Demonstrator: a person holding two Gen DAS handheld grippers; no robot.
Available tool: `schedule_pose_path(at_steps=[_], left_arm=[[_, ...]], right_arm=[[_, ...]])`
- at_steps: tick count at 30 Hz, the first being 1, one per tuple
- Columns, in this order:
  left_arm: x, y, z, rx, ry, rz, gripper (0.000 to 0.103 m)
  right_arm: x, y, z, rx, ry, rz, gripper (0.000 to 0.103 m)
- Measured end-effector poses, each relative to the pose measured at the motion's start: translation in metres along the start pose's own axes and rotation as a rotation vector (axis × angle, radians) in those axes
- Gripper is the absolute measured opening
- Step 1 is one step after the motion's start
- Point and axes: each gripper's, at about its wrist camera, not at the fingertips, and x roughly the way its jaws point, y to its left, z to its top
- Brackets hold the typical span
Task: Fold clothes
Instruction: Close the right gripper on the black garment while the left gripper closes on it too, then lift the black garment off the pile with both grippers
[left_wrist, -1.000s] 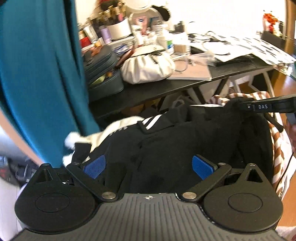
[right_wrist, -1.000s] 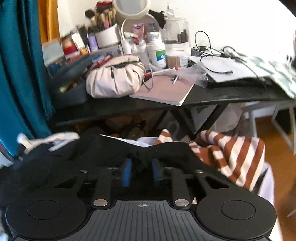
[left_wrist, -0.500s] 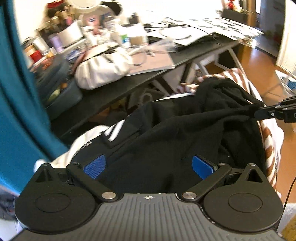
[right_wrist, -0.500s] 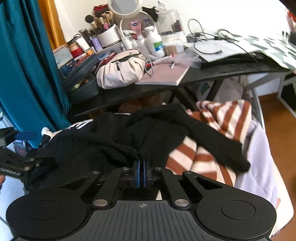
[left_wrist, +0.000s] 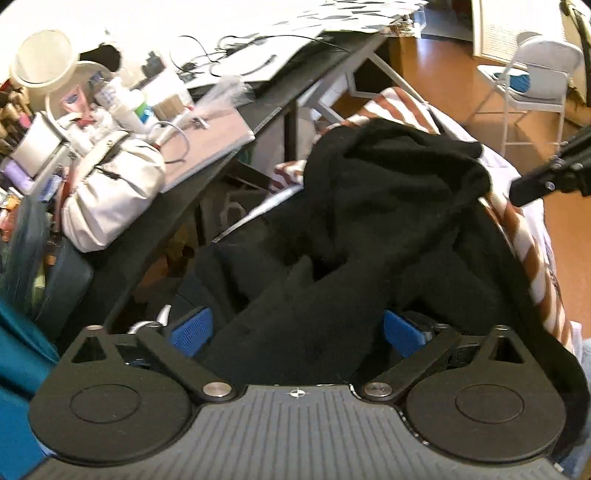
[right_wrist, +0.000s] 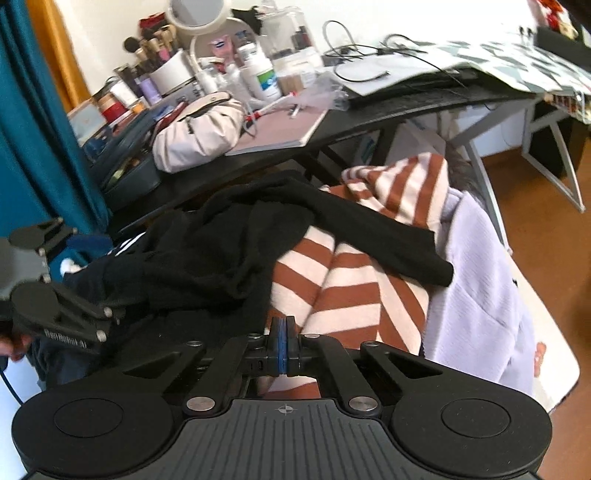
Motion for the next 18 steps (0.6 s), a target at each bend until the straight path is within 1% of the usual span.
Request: schedule_pose_path(at_steps=[1, 2, 3, 4, 5, 8, 10, 11, 12, 13, 15, 17, 18], left_arm=[[-0.003, -0.001, 0.000, -0.011, 0.012, -0.011, 0.038], [-0.008, -0.004, -0.001, -0.004, 0.017, 0.006, 0.021], [-0.014, -0.008, -0.003, 0.018, 0.010, 0.024, 0.015], [-0.021, -0.012, -0.006, 0.036, 0.000, 0.032, 0.012], [-0.026, -0.016, -0.010, 0.038, -0.003, 0.023, 0.010], [-0.037, -0.027, -0.020, 0.022, 0.012, -0.018, 0.009], [-0.039, -0.039, -0.028, 0.032, 0.030, -0.043, 0.009], [-0.040, -0.045, -0.032, 0.046, 0.034, -0.042, 0.010], [-0.041, -0.050, -0.035, 0.059, 0.029, -0.017, 0.010], [-0.042, -0.054, -0.037, 0.070, 0.022, 0.013, 0.013], [-0.043, -0.055, -0.036, 0.083, -0.007, 0.089, 0.025], [-0.042, -0.056, -0.035, 0.104, -0.029, 0.153, 0.073], [-0.039, -0.056, -0.034, 0.121, -0.033, 0.174, 0.074]], right_arm=[[0.001, -0.002, 0.002, 0.020, 0.004, 0.001, 0.004], [0.002, -0.005, 0.004, 0.038, 0.004, -0.001, 0.007], [0.002, -0.007, 0.006, 0.053, 0.000, -0.004, 0.011], [0.003, -0.010, 0.008, 0.065, -0.004, -0.008, 0.011], [0.004, -0.012, 0.010, 0.077, -0.007, -0.012, 0.012], [0.009, -0.019, 0.016, 0.112, -0.006, -0.020, 0.012], [0.011, -0.021, 0.021, 0.128, -0.005, -0.016, 0.014], [0.013, -0.021, 0.023, 0.130, -0.007, -0.014, 0.017], [0.014, -0.020, 0.025, 0.130, -0.008, -0.013, 0.018], [0.015, -0.020, 0.027, 0.128, -0.009, -0.012, 0.019], [0.018, -0.019, 0.029, 0.123, -0.005, -0.011, 0.021], [0.020, -0.019, 0.030, 0.121, 0.000, -0.009, 0.021], [0.022, -0.019, 0.030, 0.121, 0.003, -0.010, 0.021]])
